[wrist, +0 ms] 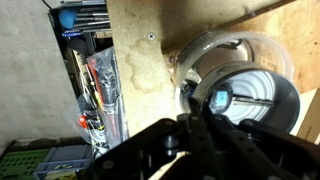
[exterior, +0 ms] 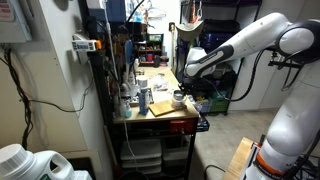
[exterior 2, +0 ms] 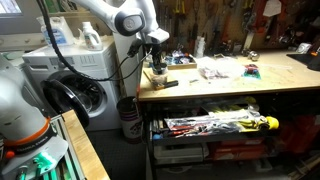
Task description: Put the metal bowl in the clear bowl
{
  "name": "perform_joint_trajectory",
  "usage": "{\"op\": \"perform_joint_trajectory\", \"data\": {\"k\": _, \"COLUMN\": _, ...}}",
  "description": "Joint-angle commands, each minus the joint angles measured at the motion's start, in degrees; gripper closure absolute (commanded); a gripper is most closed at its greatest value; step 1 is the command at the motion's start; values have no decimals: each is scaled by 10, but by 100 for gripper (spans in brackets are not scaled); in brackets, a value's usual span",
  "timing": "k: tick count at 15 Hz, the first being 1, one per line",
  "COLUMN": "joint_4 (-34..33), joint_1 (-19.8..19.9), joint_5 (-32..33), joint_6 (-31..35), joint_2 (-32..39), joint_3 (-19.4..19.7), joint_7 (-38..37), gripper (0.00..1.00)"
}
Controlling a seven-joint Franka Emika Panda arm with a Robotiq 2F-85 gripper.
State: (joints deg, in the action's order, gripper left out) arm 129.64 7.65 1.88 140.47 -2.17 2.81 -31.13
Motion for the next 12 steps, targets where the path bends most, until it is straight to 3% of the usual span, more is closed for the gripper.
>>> {"op": "perform_joint_trajectory", "data": {"k": 1, "joint_4": -19, "joint_1": -11, "joint_5": -18, "joint_6": 11, "joint_2": 29, "joint_3": 5, "joint_7": 10, "gripper": 99}}
{"op": "perform_joint_trajectory", "data": {"k": 3, "joint_4": -26, "joint_1": -15, "joint_5": -21, "joint_6": 11, "joint_2": 41, "joint_3": 5, "joint_7": 10, "gripper": 99}}
{"op": "perform_joint_trajectory", "data": {"k": 4, "joint_4": -29, "joint_1": -17, "joint_5": -20, "joint_6": 10, "joint_2": 45, "joint_3": 6, "joint_7": 9, "gripper": 72}}
{"op": "perform_joint_trajectory", "data": {"k": 6, "joint_4": -35, "joint_1": -21, "joint_5": -20, "joint_6": 9, "joint_2": 52, "joint_3": 7, "joint_7": 9, "gripper": 66}}
{"op": "perform_joint_trajectory", "data": {"k": 9, "joint_4": -40, "joint_1": -25, "joint_5": -19, "joint_6": 9, "joint_2": 54, "joint_3": 8, "joint_7": 8, "gripper": 42}}
{"op": "perform_joint_trajectory", "data": {"k": 12, "joint_4": -41, "joint_1": -29, "joint_5": -18, "joint_6": 10, "joint_2": 50, "joint_3": 7, "joint_7": 9, "gripper": 37}}
